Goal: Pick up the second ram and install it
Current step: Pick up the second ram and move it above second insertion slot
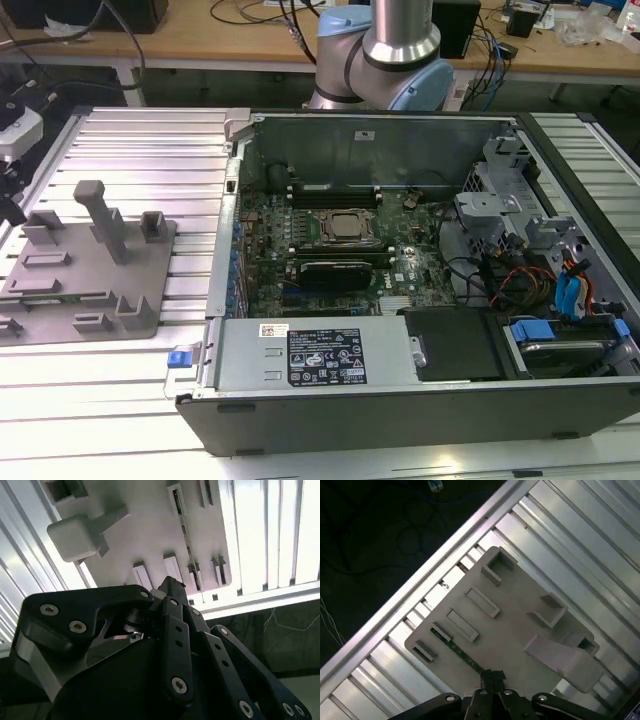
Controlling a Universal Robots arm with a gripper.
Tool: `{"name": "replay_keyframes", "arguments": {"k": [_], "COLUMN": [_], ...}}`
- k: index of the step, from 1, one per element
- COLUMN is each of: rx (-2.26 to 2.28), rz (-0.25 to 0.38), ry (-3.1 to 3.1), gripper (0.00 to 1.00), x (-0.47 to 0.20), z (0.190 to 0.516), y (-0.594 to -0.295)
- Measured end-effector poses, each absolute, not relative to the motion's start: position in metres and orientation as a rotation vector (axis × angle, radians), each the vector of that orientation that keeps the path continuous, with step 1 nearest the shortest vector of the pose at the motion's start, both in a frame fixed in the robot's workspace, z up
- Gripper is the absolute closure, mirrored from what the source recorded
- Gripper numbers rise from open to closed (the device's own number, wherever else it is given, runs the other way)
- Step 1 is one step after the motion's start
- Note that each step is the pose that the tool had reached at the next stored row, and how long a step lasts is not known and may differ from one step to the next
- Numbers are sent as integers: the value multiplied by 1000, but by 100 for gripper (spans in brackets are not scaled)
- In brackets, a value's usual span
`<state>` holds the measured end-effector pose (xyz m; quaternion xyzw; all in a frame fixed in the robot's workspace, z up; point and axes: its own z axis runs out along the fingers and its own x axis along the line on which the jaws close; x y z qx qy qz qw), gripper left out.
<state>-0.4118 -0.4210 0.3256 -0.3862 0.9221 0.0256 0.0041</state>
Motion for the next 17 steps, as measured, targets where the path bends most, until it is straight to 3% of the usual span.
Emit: {"name": "replay_keyframes", "arguments": {"k": [17], "rx": [-1871], "rz": [81], "ry": [2527], "gripper": [92], "x": [-412], "z": [318], "y": [-421]}}
